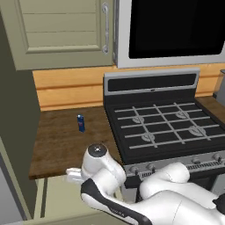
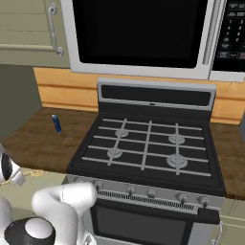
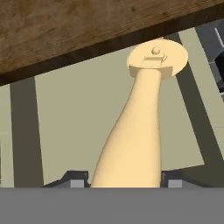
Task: Pick the pizza cutter from the drawer and place it on the counter.
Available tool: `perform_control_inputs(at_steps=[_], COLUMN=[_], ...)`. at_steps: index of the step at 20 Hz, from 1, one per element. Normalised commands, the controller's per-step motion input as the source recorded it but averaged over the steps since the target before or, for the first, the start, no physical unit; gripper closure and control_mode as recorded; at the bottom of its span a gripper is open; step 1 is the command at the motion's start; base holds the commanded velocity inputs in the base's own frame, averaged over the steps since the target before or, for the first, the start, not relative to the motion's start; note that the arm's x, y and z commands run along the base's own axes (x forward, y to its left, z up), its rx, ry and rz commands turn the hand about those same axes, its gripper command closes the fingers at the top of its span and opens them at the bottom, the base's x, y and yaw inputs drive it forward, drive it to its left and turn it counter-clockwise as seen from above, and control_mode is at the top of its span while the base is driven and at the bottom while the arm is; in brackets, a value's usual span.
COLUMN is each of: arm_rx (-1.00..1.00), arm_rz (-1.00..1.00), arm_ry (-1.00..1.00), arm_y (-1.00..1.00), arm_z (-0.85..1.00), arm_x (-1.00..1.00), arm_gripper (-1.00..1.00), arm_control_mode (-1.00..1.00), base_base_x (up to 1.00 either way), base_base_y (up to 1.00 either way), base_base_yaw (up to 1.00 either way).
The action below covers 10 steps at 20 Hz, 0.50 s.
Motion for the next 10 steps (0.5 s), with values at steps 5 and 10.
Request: perform_control_inputs(at_steps=[5, 10], arm_rx=[-0.01, 0.00], arm_rz=[0.04, 0.00], arm_ry=[-0.10, -0.15], arm_y=[0.02, -0.09], arm_z=[0.99, 1.00], arm_x=[-1.00, -0.28], arm_gripper=[1.00, 1.00], arm_control_mode=[-1.00, -1.00], base_base_x=[0.00, 0.00], base_base_y=[0.00, 0.00], base_base_yaw=[0.00, 0.00])
